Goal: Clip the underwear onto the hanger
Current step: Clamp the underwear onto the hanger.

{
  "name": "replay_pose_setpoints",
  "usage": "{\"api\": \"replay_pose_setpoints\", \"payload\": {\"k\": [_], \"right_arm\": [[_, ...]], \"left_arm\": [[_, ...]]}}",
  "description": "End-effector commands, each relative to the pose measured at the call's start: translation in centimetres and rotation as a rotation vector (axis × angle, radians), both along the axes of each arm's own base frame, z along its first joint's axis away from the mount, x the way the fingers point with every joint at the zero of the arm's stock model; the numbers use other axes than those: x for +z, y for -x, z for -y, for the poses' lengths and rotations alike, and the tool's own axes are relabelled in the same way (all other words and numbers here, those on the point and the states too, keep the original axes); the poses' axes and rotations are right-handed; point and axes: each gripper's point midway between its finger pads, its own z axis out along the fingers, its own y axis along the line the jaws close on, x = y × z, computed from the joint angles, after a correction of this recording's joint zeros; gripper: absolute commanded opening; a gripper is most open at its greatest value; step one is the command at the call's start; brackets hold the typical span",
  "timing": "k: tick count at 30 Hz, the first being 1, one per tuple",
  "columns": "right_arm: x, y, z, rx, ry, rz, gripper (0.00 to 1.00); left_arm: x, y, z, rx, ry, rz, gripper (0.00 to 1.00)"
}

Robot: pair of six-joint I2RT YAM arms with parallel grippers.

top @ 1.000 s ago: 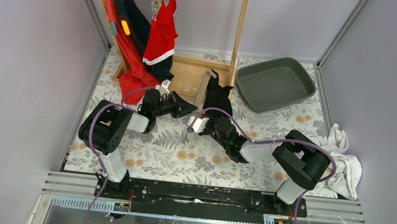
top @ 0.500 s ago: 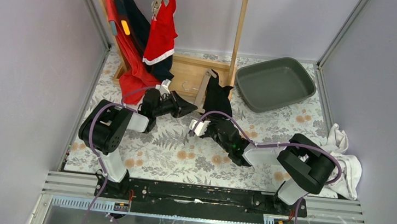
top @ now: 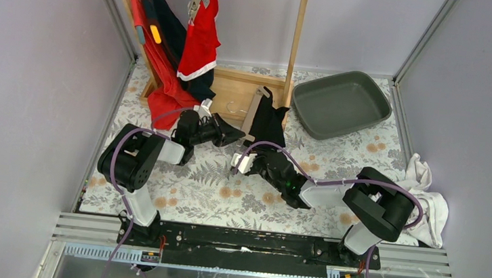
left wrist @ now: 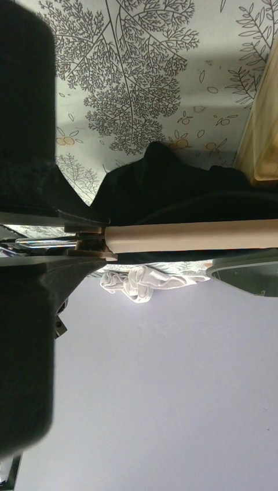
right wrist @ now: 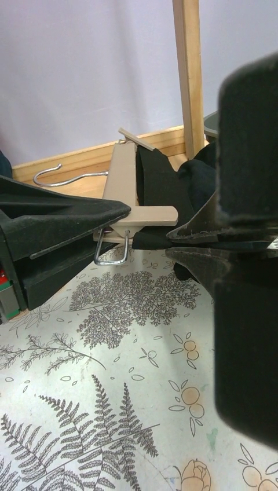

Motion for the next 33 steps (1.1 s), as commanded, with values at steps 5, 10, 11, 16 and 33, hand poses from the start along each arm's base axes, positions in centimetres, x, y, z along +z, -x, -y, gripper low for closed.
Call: {"api": "replay_pose_setpoints", "payload": {"k": [5,10,11,16,33], "right_arm": [[3.65,1.16,-1.92,0.067,-0.09,0.069,0.0],[3.55,1.36,-2.08,0.075,-0.086,0.067,0.0],[3.54,1.38,-2.12,0.075,-0.086,0.067,0.0],[3.66,1.39,-2.31,0.077,-0.086,0.069,0.0],[3.51,1.12,-2.53,0.065,-0.076,0.072,0.0]], "left_arm": [[1.63,-0.67,0.31,-0.004,0.022,0.061,0.0],[1.55,-0.66,0.32,-0.003,0.024,0.058,0.0],[1.53,-0.67,0.3,-0.003,0.024,0.057,0.0],[1.56,-0.68,0.37,-0.004,0.025,0.058,0.0],[1.74,-0.58,0.64,-0.021,0.041,0.064,0.03]]}}
